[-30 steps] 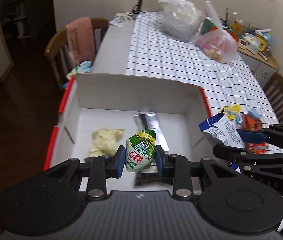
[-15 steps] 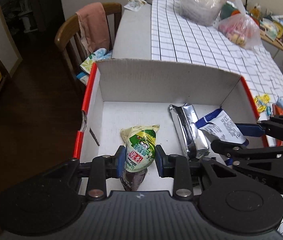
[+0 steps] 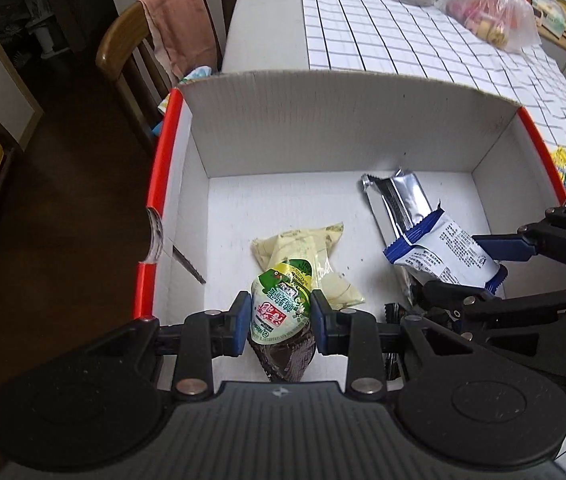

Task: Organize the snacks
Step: 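Carry the green snack and white-and-blue packet into the box with both tools, then open both tools to drop the snacks inside the box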

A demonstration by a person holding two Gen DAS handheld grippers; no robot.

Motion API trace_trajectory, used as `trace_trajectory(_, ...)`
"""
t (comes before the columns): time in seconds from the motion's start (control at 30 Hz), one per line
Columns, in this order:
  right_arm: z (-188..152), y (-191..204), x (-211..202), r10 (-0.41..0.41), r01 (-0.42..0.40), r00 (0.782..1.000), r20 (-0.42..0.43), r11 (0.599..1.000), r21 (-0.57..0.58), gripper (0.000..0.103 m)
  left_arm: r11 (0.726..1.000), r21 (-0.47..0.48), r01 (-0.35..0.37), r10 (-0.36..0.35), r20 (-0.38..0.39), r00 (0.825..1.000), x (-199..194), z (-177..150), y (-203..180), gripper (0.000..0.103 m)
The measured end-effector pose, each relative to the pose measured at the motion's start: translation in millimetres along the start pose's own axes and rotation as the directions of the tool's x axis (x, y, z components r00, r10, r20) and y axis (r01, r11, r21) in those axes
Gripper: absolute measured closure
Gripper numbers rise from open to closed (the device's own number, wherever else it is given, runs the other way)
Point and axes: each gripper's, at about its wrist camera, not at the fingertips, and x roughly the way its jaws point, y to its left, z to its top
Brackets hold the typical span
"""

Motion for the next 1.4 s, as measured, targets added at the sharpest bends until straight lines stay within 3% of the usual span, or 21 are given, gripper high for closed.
trace_trajectory(0.3,-0.4,2.8,2.8,-0.004,0.004,1.000,-0.009,1.000,0.000,0.056,1.000,-0.001,0.000,0.000,-0.017,1.000,5.4,0.9,-0.8,0.071)
trace_trajectory(0.67,-3.8,-5.7,-24.6,0.054,-0.056,0.997,0.058,0.997,0.049,0.050,1.000,-0.004,0.026,-0.026,0.031,0.999,-11.9,-4.7,-0.3,0.069)
trace_trajectory(0.9,-9.3,-11.4,-52.2,0.069,-0.079,0.990,0.120,0.994,0.080,0.041,0.999,-0.006,0.047,-0.047,0.072,0.996,-30.1,-10.9,-1.6,0.060)
trace_trajectory(1.07,-15.9,-15.5,-76.8,0.087,-0.105,0.981,0.171,0.989,0.100,0.040,0.998,-0.001,0.069,-0.068,0.104,0.992,-44.9,-15.7,-8.1,0.056)
trace_trajectory(1.4,-34.1,-29.6,-119.7,0.099,-0.139,0.958,0.268,0.981,0.136,0.023,0.994,0.034,0.107,-0.111,0.183,0.977,-76.2,-23.3,-31.1,0.044)
